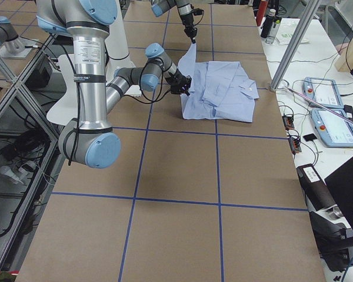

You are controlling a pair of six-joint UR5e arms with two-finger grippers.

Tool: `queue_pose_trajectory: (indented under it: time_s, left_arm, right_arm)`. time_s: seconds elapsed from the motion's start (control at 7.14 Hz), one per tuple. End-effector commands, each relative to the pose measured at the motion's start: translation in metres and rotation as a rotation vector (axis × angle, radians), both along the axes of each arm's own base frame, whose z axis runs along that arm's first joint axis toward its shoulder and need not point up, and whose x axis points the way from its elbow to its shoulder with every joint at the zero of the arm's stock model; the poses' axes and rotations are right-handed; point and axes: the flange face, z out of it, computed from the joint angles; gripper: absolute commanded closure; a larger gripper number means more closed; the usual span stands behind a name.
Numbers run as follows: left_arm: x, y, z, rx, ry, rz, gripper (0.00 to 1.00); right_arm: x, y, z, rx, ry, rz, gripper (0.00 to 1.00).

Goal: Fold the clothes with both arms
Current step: 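Lift the hem with both grippers and fold it toward the collar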

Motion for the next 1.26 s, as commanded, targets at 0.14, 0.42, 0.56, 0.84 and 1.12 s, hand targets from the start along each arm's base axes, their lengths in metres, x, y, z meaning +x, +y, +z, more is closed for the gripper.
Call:
queue_pose_trajectory:
  time_s: [0.14, 0.42, 0.56, 0.84, 1.12]
  left_arm:
    - [0.004, -0.078, 0.005, -0.008, -0.041, -0.071, 1.0]
    - [0.003, -0.122, 0.011, 0.012, -0.075, -0.103, 1.0]
    - [-0.001, -0.133, 0.015, 0.02, -0.089, -0.111, 1.0]
    - [0.028, -0.165, 0.009, 0.031, -0.083, -0.111, 1.0]
    - [0.034, -0.199, 0.045, 0.088, -0.079, -0.121, 1.0]
  right_arm:
    - [-0.017, -0.091, -0.01, 0.038, 0.047, 0.09, 1.0]
    - [-0.019, -0.148, -0.014, 0.05, 0.087, 0.105, 1.0]
    - [-0.008, -0.171, -0.016, 0.04, 0.089, 0.105, 1.0]
    - [-0.036, -0.203, -0.002, 0.029, 0.154, 0.073, 1.0]
    - [-0.058, -0.243, 0.011, -0.006, 0.206, 0.073, 1.0]
